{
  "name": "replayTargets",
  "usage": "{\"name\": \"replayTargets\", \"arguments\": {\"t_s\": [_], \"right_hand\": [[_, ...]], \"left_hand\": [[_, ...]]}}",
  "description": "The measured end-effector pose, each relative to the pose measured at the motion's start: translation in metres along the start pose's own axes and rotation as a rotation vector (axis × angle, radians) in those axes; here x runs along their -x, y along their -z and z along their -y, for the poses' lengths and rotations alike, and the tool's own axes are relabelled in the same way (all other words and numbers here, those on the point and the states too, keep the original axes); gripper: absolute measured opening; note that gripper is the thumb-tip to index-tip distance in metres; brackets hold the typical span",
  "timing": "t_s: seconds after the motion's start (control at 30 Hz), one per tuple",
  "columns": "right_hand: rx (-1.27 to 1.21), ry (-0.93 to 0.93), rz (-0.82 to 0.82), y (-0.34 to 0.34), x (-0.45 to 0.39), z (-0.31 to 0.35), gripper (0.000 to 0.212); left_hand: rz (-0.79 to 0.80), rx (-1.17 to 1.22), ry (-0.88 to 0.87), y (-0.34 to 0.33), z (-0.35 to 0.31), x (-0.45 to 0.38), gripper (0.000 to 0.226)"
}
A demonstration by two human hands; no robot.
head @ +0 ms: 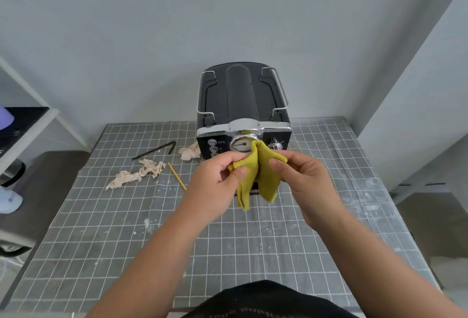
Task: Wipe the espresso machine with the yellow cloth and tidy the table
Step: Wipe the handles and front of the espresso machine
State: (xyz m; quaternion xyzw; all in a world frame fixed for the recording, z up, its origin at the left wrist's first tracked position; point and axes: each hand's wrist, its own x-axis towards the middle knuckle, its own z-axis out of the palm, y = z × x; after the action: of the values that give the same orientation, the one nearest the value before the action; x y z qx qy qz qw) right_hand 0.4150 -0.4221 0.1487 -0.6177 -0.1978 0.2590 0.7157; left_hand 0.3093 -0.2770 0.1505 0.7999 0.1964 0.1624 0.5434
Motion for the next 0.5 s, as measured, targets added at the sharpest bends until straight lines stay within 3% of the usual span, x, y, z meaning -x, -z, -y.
{"name": "replayTargets", "arguments": {"t_s": [0.1,0.3,0.5], "right_hand": [[0.062,-0.125,-0.089,0.012,-0.007,-0.015,0.012],[0.172,-0.556,0.003,0.028,-0.021,-0.081,0.012],[0.552,-0.59,-0.101,0.04,-0.029,-0.146,0.05]], "left_hand": [[0.04,0.099,0.171,0.021,0.018,0.002,0.032],[0.179,0.115,0.545,0.023,0.086,-0.003,0.023],[0.009,-0.113,0.581,0.003,0.14,0.002,0.038]]}}
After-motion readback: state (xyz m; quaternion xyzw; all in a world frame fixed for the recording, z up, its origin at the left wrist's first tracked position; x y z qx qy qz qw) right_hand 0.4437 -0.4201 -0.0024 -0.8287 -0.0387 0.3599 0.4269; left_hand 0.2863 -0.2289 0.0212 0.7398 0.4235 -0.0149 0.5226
